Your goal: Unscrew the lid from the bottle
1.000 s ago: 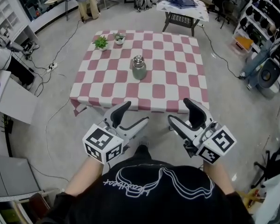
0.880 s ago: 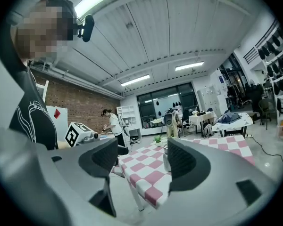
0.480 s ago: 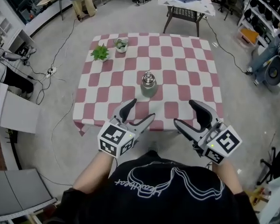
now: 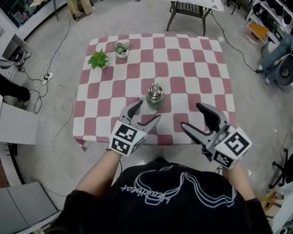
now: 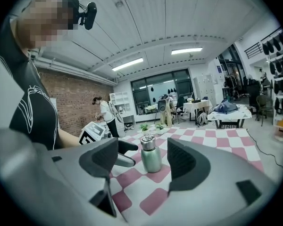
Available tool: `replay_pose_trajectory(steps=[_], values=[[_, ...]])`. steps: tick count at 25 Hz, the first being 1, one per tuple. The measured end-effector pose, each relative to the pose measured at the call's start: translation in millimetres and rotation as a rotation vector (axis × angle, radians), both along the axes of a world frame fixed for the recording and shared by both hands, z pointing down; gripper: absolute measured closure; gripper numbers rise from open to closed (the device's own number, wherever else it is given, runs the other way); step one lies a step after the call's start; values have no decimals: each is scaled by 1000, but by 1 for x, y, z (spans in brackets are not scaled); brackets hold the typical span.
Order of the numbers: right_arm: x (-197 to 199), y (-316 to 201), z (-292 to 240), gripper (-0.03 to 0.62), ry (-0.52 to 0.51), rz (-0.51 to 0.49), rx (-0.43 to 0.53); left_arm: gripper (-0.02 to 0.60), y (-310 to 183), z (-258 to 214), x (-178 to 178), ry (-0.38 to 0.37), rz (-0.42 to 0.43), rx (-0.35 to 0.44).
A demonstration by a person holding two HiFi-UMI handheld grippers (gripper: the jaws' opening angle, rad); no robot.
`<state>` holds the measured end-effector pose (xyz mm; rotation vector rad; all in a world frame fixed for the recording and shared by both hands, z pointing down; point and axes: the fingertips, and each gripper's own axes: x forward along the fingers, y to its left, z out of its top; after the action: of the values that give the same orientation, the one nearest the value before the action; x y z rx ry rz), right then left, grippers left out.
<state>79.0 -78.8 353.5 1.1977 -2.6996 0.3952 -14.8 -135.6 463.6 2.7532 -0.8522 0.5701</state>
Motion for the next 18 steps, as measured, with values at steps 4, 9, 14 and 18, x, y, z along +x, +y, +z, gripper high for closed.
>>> replay_pose_trajectory(steps=[4, 9, 14, 18], values=[[-1, -11, 10, 276, -6, 5, -13, 245, -17, 14, 5, -8, 27, 10], [-2, -18, 17, 276, -13, 6, -30, 245, -31, 22, 13, 4, 63, 36], [-4, -23, 21, 276, -16, -1, -40, 245, -38, 25, 20, 58, 101, 33], [-9, -26, 22, 276, -29, -16, -47, 247, -42, 28, 22, 83, 106, 28]])
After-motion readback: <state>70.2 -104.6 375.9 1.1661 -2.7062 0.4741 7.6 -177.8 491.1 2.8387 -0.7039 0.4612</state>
